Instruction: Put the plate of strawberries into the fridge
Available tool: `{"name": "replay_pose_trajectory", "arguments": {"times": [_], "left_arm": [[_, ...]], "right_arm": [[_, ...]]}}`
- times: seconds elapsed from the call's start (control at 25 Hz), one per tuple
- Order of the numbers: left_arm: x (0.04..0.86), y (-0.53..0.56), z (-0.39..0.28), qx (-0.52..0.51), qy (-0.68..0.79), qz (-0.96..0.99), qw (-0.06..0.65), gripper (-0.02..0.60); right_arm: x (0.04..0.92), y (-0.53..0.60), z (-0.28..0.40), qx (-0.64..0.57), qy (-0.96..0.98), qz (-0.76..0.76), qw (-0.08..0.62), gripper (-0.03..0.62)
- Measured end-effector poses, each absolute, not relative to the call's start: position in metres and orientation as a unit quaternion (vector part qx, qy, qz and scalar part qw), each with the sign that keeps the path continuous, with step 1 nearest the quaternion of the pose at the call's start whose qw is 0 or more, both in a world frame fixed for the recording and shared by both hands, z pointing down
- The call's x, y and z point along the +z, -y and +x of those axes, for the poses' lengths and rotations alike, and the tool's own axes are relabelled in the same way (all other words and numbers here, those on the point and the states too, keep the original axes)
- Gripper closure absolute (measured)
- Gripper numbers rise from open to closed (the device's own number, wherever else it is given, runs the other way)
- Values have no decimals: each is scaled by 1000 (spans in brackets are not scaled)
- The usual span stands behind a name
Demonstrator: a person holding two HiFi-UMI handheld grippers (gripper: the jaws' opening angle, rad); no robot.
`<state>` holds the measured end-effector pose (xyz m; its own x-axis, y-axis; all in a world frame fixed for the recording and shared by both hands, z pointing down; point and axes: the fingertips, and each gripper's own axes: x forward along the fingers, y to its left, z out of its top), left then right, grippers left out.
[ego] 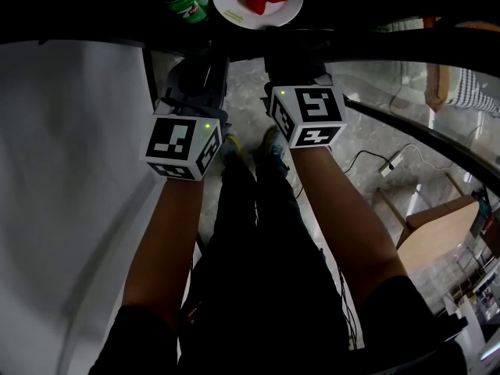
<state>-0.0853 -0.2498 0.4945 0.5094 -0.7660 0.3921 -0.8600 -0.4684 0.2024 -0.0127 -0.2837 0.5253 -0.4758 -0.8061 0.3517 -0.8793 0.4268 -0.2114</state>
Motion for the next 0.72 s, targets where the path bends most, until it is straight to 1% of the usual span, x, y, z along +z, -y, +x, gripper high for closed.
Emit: {"name": "replay_pose_trajectory", "arguments": {"times": [0.44, 0.72], "left_arm": [[501, 250, -90, 129, 485, 844, 189, 595], [490, 251, -87, 125, 486, 846, 182, 595]], "right_arm": [[532, 295, -8, 180, 838, 505, 103, 589], [519, 286, -5, 174, 841, 503, 100, 589]]}}
